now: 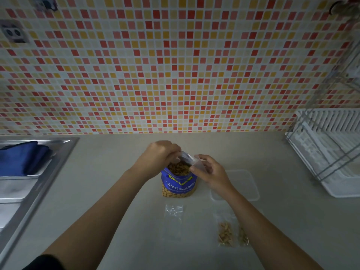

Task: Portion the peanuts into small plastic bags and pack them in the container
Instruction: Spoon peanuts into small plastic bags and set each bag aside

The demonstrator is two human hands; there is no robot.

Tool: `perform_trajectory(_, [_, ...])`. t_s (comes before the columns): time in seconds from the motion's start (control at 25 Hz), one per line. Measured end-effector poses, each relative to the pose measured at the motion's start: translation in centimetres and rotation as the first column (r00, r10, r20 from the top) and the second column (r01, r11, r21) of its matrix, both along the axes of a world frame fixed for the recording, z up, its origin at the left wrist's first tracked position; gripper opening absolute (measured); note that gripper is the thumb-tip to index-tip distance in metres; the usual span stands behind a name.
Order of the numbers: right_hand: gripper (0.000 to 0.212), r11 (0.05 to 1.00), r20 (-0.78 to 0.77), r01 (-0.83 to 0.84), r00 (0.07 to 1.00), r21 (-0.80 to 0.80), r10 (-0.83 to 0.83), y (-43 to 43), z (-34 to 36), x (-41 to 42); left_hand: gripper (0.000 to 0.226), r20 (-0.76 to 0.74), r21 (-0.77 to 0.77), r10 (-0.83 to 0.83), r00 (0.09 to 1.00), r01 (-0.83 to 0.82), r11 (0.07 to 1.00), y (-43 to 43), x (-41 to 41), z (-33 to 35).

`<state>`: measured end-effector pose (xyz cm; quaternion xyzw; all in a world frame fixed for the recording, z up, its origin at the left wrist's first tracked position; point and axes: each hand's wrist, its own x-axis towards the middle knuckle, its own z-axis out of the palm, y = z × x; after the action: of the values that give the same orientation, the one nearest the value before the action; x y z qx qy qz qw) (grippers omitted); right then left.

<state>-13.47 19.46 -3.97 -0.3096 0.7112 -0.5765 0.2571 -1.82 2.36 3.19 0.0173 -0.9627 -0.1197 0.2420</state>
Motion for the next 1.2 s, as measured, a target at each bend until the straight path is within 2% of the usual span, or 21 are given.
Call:
perform_trajectory(0.04, [0.042,1.0,-0.003,-0.002,1.0,-0.002,0.002,0.0,0.0,0.0,0.019,0.077,-0.04,-0.032,0.997,0.035,0.999,0.1,0.0,-0.5])
perform_trajectory(0.08, [0.043,1.0,-0.007,-0.006,1.0,-0.001,0.006,0.0,-0.1,-0.1,0.021,0.14,-0.011,-0.014,0.99,0.015,1.0,0.4,0.0,-1.2])
perform_trajectory(0.12, [0.046,1.0,-0.012,-0.011,1.0,0.005,0.011,0.0,-0.1,-0.1,0.022,0.164,0.056,0.027,0.986,-0.036,0.998,0.5,-0.1,-1.6])
perform_trajectory(0.2, [0.05,1.0,-0.021,-0.014,1.0,0.021,0.014,0.1,-0.2,-0.2,0.025,0.135,0.18,0.21,0.968,-0.233,0.956,0.5,-0.5,-2.2])
perform_trajectory(0.32, [0.052,0.999,-0.026,-0.015,1.0,0.04,0.016,0.2,0.0,-0.3,0.03,0.175,0.309,0.528,0.831,-0.555,0.772,-0.4,-1.0,-2.4])
perform_trajectory(0.44, [0.051,0.999,-0.036,-0.014,0.999,0.051,0.016,0.2,0.2,-0.4,0.031,0.294,0.452,0.592,0.751,-0.655,0.606,-1.4,-0.9,-2.8])
perform_trajectory(0.52, [0.049,0.998,-0.033,-0.019,0.999,0.057,0.021,0.2,0.2,-0.4,0.029,0.308,0.474,0.6,0.738,-0.666,0.575,-1.4,-0.7,-2.9])
perform_trajectory(0.72, [0.054,0.996,-0.019,-0.04,0.999,0.08,0.041,0.4,0.1,-0.6,0.024,0.27,0.541,0.571,0.775,-0.613,0.576,-0.9,-0.2,-3.2])
perform_trajectory(0.8, [0.055,0.995,-0.007,-0.044,0.999,0.092,0.045,0.4,0.2,-0.6,0.025,0.321,0.628,0.57,0.756,-0.621,0.469,-1.1,-0.1,-3.6])
perform_trajectory(0.92, [0.057,0.993,0.004,-0.053,0.999,0.108,0.053,0.4,0.5,-0.5,0.023,0.408,0.793,0.514,0.754,-0.572,0.21,-1.2,-0.1,-3.8])
perform_trajectory(1.2, [0.064,0.992,0.022,-0.038,0.999,0.118,0.036,0.5,0.5,-0.6,0.022,0.42,0.894,0.394,0.817,-0.448,-0.023,-1.5,0.3,-3.9])
